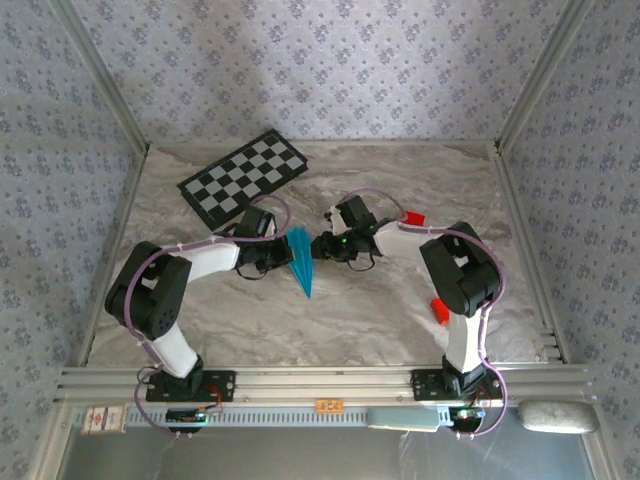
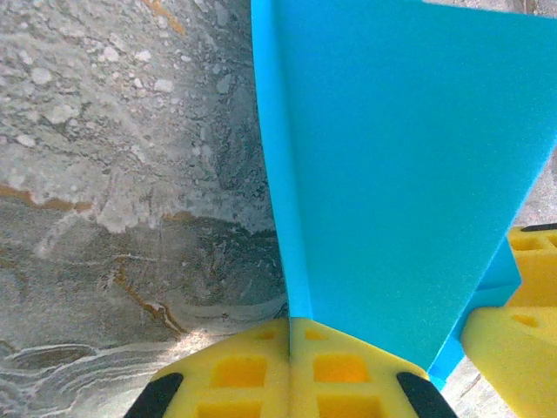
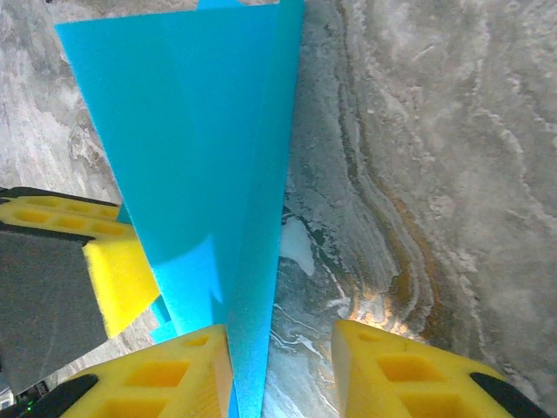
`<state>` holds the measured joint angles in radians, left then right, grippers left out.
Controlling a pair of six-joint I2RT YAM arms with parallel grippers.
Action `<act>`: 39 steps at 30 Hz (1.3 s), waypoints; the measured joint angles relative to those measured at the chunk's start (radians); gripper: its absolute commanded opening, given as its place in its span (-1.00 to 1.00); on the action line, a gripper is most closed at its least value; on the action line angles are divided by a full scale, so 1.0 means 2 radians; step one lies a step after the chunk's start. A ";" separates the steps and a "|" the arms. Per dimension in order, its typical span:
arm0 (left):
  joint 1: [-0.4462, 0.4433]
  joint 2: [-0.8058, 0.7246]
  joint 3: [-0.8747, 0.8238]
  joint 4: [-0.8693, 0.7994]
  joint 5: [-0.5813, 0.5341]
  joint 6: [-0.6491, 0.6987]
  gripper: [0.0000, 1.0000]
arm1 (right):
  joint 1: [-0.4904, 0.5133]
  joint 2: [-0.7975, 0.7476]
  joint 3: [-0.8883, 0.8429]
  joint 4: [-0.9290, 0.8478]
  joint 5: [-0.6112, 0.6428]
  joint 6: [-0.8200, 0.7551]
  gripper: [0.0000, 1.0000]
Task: Fold a paper plane with a square sheet of paper (pick it up from the middle)
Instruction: Turn over a paper plane at the center of the table.
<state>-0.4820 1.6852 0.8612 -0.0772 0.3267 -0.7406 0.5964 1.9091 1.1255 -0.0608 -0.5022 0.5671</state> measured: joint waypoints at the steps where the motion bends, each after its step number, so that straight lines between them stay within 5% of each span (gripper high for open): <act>1: 0.000 0.000 0.000 0.000 0.001 0.000 -1.00 | 0.001 0.002 0.005 -0.002 0.000 0.000 -0.30; 18: 0.013 0.000 0.000 0.007 0.026 0.007 -1.00 | 0.003 0.026 0.055 -0.035 0.004 -0.007 -0.92; 30: 0.038 0.000 -0.018 0.051 0.067 -0.010 -0.95 | -0.008 -0.011 -0.014 -0.007 0.024 0.020 -0.93; 39: 0.042 0.000 -0.023 0.048 0.066 -0.009 -0.66 | -0.012 -0.012 -0.038 0.018 0.026 0.048 -0.82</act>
<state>-0.3985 1.6852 0.8150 0.0185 0.4580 -0.7589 0.5732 1.8847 1.0496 -0.0250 -0.4496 0.6640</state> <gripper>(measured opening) 0.147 0.083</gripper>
